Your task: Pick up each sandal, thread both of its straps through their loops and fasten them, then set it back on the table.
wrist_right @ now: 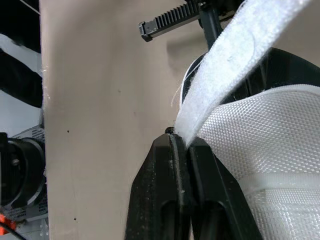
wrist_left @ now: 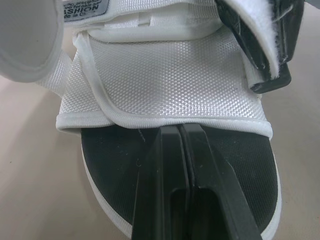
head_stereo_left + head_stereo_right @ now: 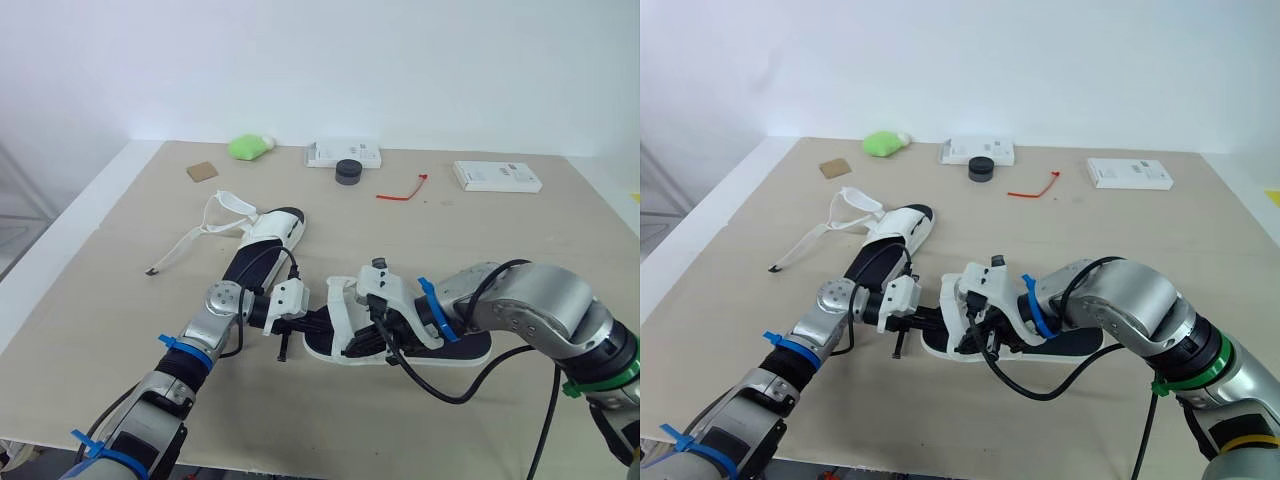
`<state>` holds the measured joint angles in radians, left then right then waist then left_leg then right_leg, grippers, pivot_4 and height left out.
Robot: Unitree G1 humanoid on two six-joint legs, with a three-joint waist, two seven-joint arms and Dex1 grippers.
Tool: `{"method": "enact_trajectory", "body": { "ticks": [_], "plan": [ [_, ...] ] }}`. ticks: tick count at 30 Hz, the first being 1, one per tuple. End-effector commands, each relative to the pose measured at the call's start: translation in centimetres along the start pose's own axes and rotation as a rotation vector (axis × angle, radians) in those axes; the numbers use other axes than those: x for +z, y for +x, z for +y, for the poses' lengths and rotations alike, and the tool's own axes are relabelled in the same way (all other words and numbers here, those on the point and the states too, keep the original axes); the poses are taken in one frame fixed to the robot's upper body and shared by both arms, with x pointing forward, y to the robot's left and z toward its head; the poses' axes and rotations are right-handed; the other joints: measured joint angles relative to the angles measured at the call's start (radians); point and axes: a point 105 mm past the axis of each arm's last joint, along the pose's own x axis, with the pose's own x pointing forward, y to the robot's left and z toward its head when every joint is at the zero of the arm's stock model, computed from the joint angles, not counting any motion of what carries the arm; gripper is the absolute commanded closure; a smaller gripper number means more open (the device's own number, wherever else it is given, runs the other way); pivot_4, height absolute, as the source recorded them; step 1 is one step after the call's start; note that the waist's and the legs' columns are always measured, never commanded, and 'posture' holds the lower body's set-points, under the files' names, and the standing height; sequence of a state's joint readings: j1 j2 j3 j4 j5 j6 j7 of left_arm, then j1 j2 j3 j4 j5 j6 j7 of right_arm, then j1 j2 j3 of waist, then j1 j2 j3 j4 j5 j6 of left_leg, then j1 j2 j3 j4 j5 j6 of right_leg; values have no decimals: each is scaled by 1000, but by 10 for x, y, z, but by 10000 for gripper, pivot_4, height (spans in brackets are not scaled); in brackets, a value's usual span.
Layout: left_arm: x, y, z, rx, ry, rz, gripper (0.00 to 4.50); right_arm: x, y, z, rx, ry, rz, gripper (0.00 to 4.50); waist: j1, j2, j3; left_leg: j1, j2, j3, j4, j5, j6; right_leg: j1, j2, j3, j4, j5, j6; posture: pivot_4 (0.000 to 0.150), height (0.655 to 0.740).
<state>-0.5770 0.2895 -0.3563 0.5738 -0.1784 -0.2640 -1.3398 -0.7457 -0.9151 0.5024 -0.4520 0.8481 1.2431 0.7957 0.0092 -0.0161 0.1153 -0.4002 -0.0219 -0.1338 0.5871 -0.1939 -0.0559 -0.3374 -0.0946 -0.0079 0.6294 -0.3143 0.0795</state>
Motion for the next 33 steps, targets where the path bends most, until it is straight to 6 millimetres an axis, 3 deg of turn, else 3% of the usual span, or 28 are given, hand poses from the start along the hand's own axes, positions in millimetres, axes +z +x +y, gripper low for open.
{"method": "enact_trajectory", "body": {
  "ticks": [1, 5, 14, 25, 26, 27, 28, 30, 33],
  "plan": [
    [-80, -4, -54, -126, -273, 277, 45000, -17, 0, 2, 46, 99, 64, 25331, 0, 0, 0, 0, 0, 0, 0, 0, 0, 0, 0, 0, 0, 0, 0, 1500, 7400],
    [-80, -4, -53, -127, -272, 277, 45000, -7, -6, -7, 48, 154, 23, 6793, 0, 0, 0, 0, 0, 0, 0, 1, 1, 0, 0, 0, 0, 2, 3, 1500, 7400],
    [-79, -3, -53, -130, -270, 278, 45000, 32, -17, -22, 97, 318, -125, 6793, 1, 3, 2, -1, -1, -1, 0, 2, 3, 0, 0, 0, 0, 3, 2, 1500, 7400],
    [-80, -4, -54, -127, -273, 281, 45000, 42, -20, -22, 133, 368, -161, 6793, 1, 6, 1, -1, -2, -2, 0, 2, 3, 0, 1, 0, 0, 3, 3, 1500, 7400],
    [-81, -4, -54, -127, -272, 281, 45000, 43, -20, -22, 132, 368, -165, 11767, 1, 6, 1, -1, -2, -2, 0, 2, 3, 0, 1, 0, 0, 3, 3, 1500, 7400],
    [-81, -4, -54, -127, -272, 282, 45000, 44, -20, -23, 131, 369, -170, 13129, 1, 6, 1, -1, -2, -2, 0, 2, 3, 0, 1, 0, 0, 3, 3, 1500, 7400],
    [-81, -4, -54, -127, -272, 282, 45000, 45, -21, -23, 130, 370, -175, 20167, 1, 6, 1, -1, -2, -2, 0, 2, 3, 0, 1, 0, 0, 3, 3, 1500, 7400],
    [-81, -4, -54, -128, -272, 282, 45000, 47, -22, -24, 129, 368, -186, 28058, 1, 6, 1, -1, -2, -2, 0, 2, 3, 0, 1, 0, 0, 3, 3, 1500, 7400],
    [-81, -4, -55, -132, -271, 283, 45000, 50, -23, -26, 118, 369, -196, 43285, 1, 6, 1, -1, -2, -2, 0, 2, 3, 0, 1, 0, 1, 3, 3, 1500, 7400]
  ]
}}
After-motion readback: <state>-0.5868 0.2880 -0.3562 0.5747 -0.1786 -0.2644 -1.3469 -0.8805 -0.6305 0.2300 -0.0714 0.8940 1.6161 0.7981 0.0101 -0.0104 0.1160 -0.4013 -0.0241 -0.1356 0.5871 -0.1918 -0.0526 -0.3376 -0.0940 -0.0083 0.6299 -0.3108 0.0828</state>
